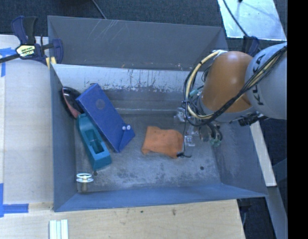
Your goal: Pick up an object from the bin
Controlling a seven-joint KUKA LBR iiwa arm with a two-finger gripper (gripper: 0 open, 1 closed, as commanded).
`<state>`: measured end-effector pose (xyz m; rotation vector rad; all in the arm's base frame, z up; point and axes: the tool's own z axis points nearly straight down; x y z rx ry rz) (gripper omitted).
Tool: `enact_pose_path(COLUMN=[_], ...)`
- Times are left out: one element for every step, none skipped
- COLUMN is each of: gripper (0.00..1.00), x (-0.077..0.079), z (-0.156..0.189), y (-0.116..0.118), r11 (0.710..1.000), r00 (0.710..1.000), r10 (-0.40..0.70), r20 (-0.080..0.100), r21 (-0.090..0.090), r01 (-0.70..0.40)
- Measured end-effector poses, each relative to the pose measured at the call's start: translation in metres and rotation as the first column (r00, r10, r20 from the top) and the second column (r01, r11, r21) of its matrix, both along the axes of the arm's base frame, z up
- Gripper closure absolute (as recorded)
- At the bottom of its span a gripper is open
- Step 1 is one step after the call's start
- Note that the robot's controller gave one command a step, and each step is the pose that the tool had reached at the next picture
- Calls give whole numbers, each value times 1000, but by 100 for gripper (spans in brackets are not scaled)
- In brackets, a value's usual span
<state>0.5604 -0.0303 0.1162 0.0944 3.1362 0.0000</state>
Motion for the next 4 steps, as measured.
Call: enact_pose_path(gripper=[100, 0, 100, 100], x=[5, 5, 5, 5], z=[-27, -27, -27, -27], y=[19, 19, 19, 19], r11=[980, 980, 980, 980], r00=[980, 980, 980, 980], r10=[198, 198, 199, 200], r20=[-4, -4, -4, -4], r21=[0, 0, 0, 0], r01=[-198, -198, -199, -200])
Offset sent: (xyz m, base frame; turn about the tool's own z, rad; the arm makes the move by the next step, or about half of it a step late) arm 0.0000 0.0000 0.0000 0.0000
